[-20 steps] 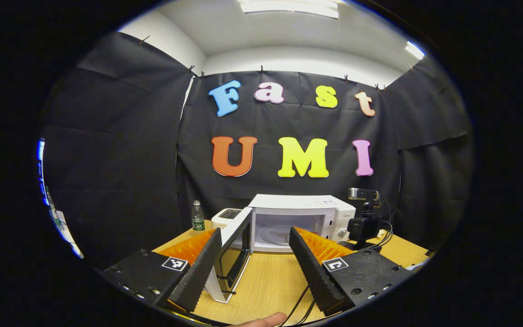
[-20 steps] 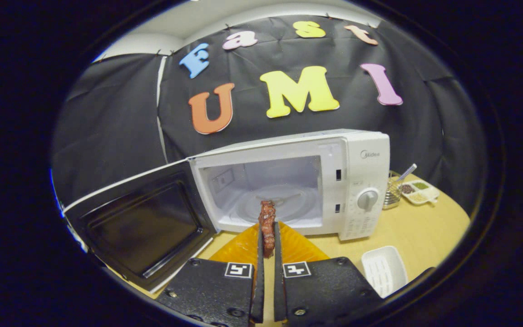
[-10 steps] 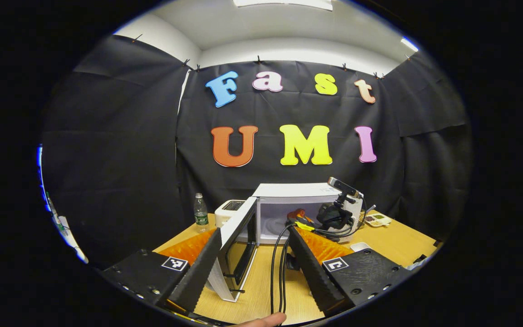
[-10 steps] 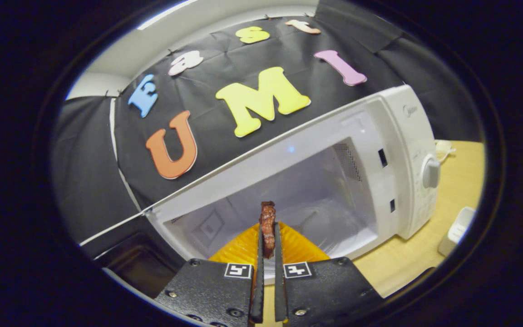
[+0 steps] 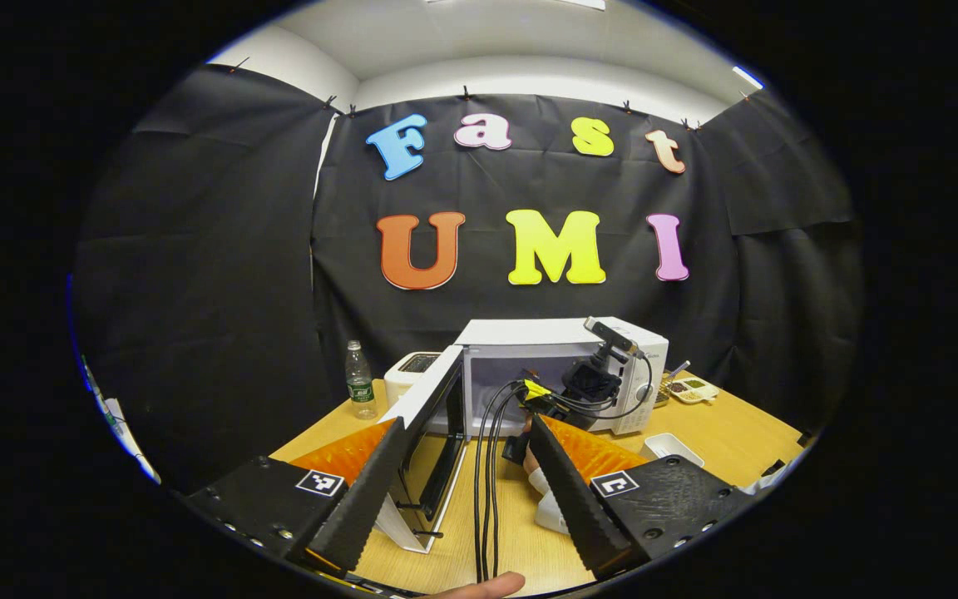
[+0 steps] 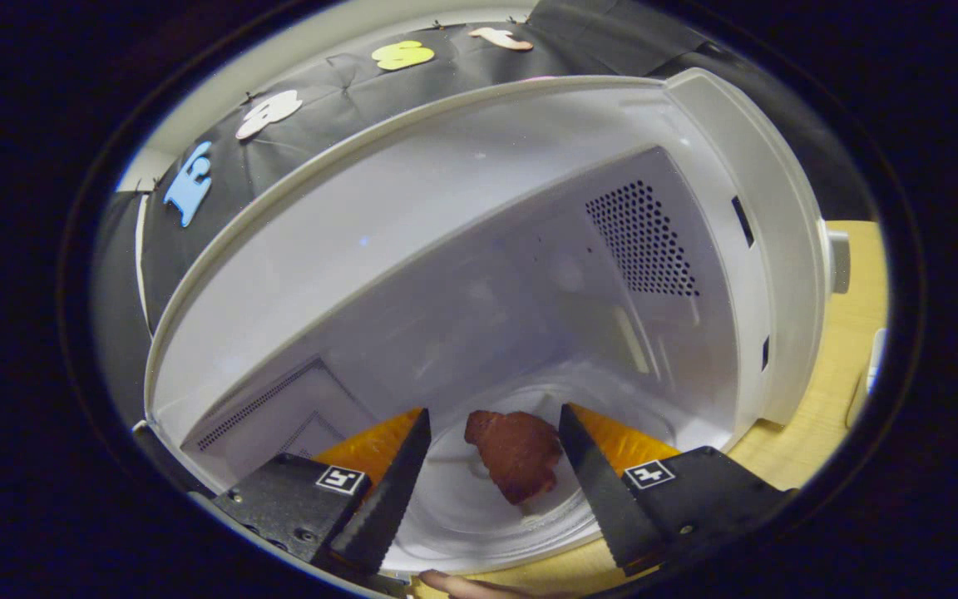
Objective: Open the microwave oven with the left hand, put the food in, and close the microwave oven.
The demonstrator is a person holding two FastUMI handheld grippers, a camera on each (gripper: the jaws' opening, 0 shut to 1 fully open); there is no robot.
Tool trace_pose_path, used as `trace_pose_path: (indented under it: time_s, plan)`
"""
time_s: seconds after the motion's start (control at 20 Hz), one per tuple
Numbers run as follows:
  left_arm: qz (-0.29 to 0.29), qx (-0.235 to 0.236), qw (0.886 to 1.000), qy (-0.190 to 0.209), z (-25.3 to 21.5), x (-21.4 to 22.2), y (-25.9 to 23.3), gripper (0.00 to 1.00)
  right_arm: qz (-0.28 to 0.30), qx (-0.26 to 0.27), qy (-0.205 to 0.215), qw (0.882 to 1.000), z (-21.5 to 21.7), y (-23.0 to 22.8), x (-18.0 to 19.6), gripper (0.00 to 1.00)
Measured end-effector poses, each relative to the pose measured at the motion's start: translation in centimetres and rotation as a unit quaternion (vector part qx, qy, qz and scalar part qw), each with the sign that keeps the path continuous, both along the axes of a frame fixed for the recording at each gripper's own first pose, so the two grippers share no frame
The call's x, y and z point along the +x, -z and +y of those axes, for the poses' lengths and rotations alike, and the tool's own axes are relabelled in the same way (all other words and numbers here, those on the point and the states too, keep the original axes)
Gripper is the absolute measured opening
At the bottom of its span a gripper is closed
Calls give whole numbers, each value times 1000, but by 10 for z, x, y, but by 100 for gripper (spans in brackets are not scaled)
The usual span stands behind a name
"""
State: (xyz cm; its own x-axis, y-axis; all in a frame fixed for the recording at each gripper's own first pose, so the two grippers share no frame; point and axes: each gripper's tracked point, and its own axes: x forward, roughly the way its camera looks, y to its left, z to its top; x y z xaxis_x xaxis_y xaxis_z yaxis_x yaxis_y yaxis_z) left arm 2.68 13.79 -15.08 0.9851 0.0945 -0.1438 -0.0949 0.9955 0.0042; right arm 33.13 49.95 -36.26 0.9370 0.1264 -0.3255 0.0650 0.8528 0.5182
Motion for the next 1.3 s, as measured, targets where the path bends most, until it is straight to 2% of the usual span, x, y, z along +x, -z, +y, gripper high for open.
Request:
trace_pose_path:
  time_s: [0.2,0.4,0.6,0.8,0.95,1.2,1.3]
  plan:
    - [-5,-12,1000,-1,3,-9,-4,92,-9,-4,-4,1000,-9,-9,-11,98]
    - [-8,-13,1000,-6,7,-18,-7,92,-14,-17,-25,999,-19,-18,-35,99]
    - [-4,-15,1000,-1,15,-26,0,92,-43,-70,-72,994,-42,-51,-74,98]
    - [-2,-3,999,-37,48,-36,2,92,-98,-105,-111,983,-87,-104,-127,98]
    - [-4,2,999,-43,55,-46,3,92,-122,-112,-128,978,-131,-142,-185,98]
    - [-15,42,997,-60,72,-64,0,92,-147,-152,-130,969,-208,-193,-272,98]
    - [-25,38,997,-68,77,-71,-2,93,-149,-165,-137,965,-230,-204,-301,98]
